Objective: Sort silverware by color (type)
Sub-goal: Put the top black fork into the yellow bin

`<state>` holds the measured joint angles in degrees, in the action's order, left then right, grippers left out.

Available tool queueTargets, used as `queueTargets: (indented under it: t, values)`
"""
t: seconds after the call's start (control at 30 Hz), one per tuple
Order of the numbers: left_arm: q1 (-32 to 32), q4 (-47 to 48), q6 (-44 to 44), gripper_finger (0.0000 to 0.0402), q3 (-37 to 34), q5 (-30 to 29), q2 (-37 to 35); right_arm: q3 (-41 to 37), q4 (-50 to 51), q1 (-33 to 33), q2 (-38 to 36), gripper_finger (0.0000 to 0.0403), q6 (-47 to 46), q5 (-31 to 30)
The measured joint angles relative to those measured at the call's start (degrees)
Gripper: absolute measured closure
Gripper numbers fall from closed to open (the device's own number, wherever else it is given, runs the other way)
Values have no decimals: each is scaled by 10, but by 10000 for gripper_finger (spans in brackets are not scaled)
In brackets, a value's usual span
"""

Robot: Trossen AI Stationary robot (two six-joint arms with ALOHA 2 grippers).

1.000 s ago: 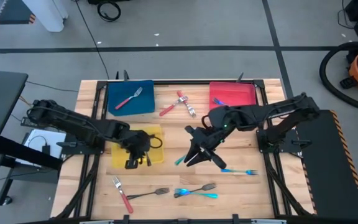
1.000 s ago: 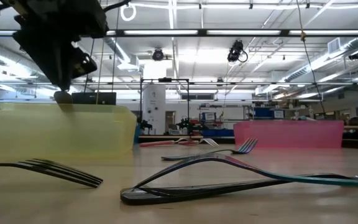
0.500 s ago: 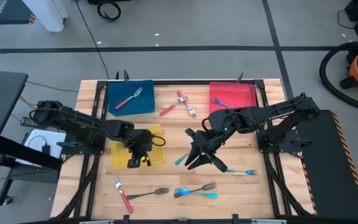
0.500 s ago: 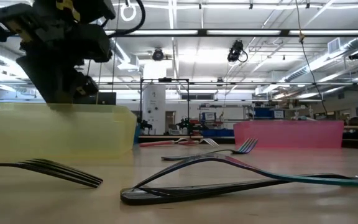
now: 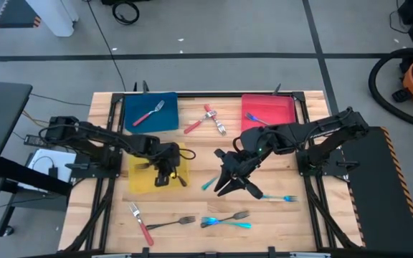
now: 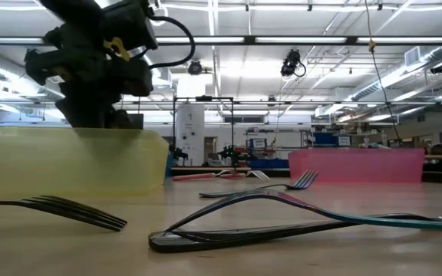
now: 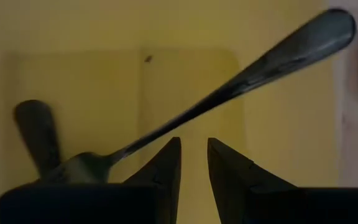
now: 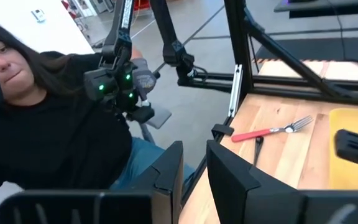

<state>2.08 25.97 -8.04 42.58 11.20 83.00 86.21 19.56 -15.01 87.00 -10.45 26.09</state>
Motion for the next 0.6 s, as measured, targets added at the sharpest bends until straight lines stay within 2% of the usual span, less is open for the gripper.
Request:
queueTargets:
  t: [0.47, 0.6]
  values:
    - [-70, 9, 24, 324, 0, -13, 2, 0, 8, -30, 0, 323, -3, -10]
    - [-81, 13, 23, 324, 1, 3, 10, 0, 8, -41, 0, 323, -3, -11]
